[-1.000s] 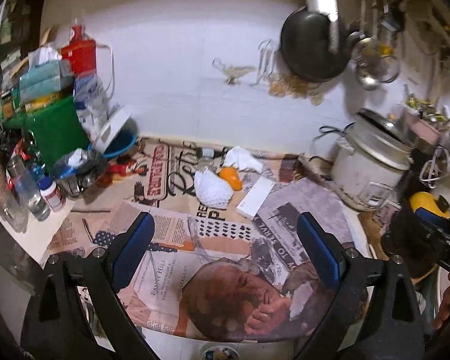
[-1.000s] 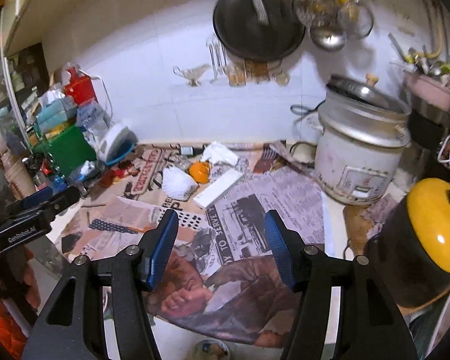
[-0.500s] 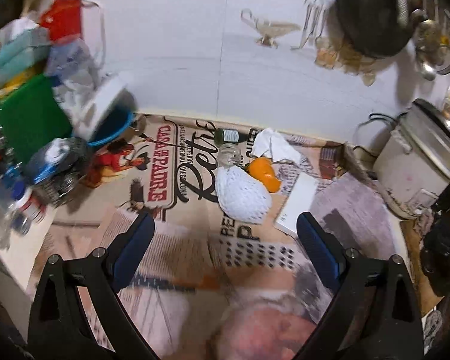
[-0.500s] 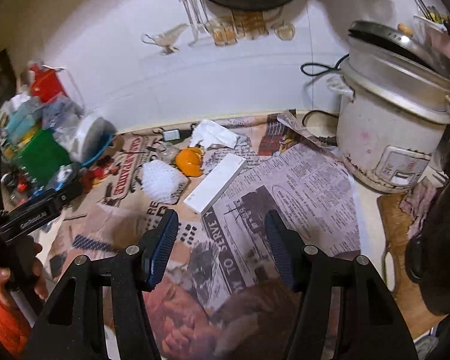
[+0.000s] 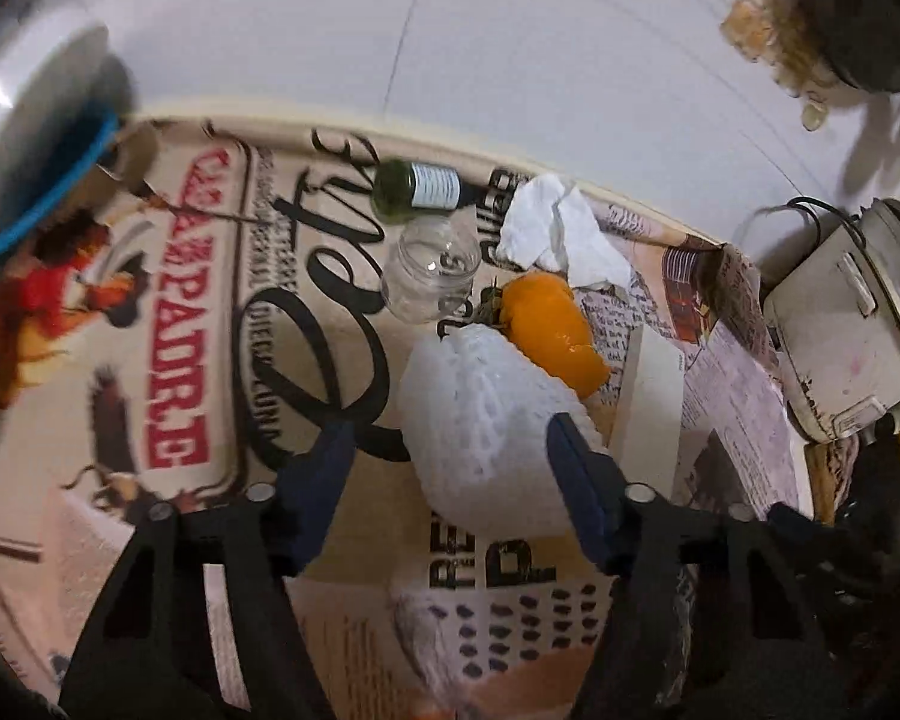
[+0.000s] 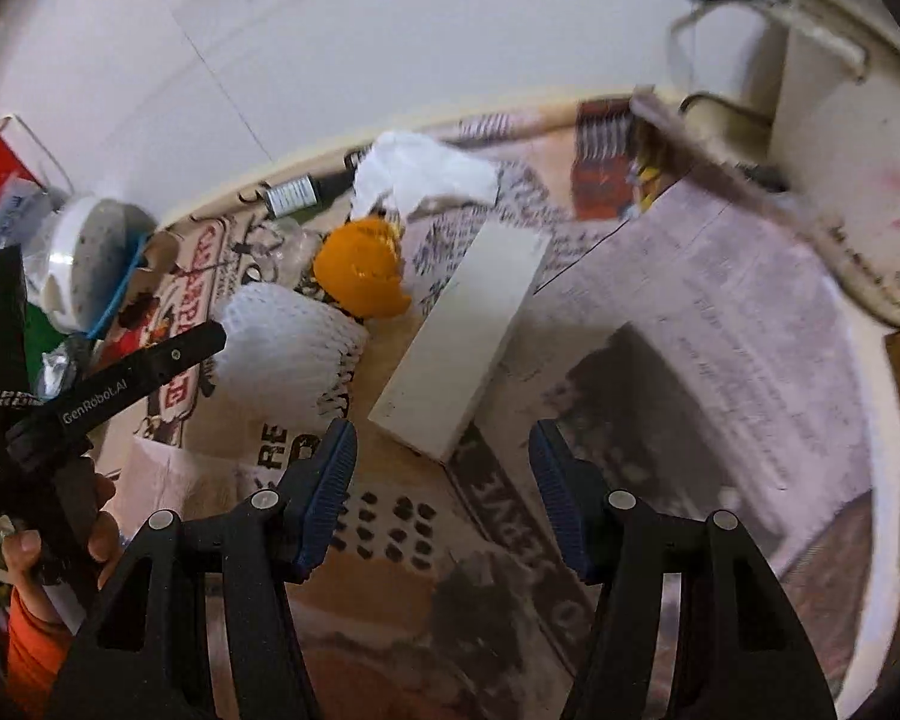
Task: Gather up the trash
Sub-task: 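Grasp the white mesh foam net with the left tool while the right tool grasps the white carton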
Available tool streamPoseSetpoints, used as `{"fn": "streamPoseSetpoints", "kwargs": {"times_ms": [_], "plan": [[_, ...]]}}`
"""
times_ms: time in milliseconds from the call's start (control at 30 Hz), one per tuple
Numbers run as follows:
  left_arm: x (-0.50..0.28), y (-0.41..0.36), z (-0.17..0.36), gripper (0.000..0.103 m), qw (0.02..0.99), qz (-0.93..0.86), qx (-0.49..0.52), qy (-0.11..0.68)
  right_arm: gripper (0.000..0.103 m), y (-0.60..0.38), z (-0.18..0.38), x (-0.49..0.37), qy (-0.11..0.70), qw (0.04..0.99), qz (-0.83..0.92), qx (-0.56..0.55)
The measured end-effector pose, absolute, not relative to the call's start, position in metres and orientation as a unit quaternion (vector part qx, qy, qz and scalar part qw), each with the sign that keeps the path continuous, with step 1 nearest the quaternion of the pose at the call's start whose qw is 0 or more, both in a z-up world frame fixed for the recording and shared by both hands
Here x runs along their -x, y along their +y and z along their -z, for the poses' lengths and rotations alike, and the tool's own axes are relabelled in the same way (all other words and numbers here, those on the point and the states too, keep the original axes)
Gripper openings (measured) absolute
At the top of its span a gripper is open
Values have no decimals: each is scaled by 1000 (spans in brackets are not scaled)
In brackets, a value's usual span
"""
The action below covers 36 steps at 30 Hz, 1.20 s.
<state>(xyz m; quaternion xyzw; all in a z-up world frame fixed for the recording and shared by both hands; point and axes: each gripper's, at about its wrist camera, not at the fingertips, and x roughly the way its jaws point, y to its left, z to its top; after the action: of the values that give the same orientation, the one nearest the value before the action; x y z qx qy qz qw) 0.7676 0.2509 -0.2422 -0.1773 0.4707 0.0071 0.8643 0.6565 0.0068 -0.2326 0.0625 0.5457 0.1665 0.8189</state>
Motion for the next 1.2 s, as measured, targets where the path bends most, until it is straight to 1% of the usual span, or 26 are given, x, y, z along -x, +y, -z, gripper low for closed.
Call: {"fn": "streamPoseSetpoints", "kwargs": {"times_ms": [100,167,233,300,367,433,633,733,833,1033,1200], "plan": [[-774,256,257,51,851,15,198,485,56,18,247,-666,554,816,-155,-52],[-776,258,266,42,842,26,209,496,56,24,257,-672,561,814,-141,-50],[-774,258,268,39,840,38,217,495,56,29,265,-676,566,812,-136,-51],[-772,257,267,30,845,44,209,491,56,35,272,-678,570,809,-133,-46],[-769,256,261,26,853,38,192,484,56,41,276,-679,573,807,-134,-42],[-765,258,253,23,862,28,179,473,56,46,280,-679,576,806,-132,-39],[-748,268,223,23,890,-4,128,438,59,52,289,-683,574,811,-103,-39],[-740,267,215,23,896,-4,114,429,59,51,293,-683,571,817,-76,-20],[-735,262,211,23,899,-2,107,425,59,40,294,-680,565,823,-57,-8],[-732,247,214,23,897,13,98,431,58,3,297,-679,552,831,-63,-34],[-727,235,215,23,896,15,89,436,58,5,298,-686,539,838,-84,-17]]}}
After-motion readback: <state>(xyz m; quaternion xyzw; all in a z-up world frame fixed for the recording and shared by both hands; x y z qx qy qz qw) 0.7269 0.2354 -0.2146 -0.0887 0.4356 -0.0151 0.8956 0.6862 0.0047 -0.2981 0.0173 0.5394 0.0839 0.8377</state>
